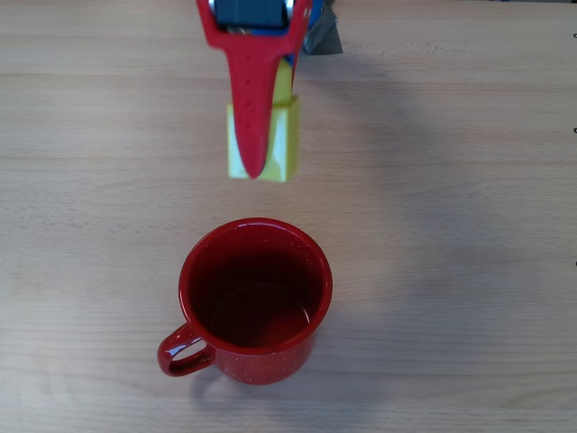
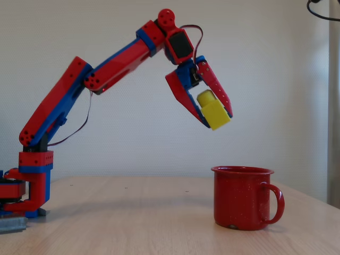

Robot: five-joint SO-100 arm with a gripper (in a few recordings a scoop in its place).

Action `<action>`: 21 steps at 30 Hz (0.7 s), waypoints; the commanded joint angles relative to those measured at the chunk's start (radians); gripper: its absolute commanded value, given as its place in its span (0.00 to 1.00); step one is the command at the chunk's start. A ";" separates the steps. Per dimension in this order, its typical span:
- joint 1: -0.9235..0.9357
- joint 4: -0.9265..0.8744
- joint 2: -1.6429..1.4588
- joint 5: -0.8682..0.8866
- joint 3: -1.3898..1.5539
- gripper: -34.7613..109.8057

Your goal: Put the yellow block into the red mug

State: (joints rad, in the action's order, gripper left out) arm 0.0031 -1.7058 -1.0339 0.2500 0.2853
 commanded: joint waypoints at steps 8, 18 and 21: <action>0.038 -0.006 0.181 0.032 -0.255 0.24; 0.037 0.087 0.291 0.017 -0.288 0.24; 0.037 0.120 0.310 0.014 -0.287 0.24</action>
State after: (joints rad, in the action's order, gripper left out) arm 0.0215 -1.6091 -0.6703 0.2669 0.0721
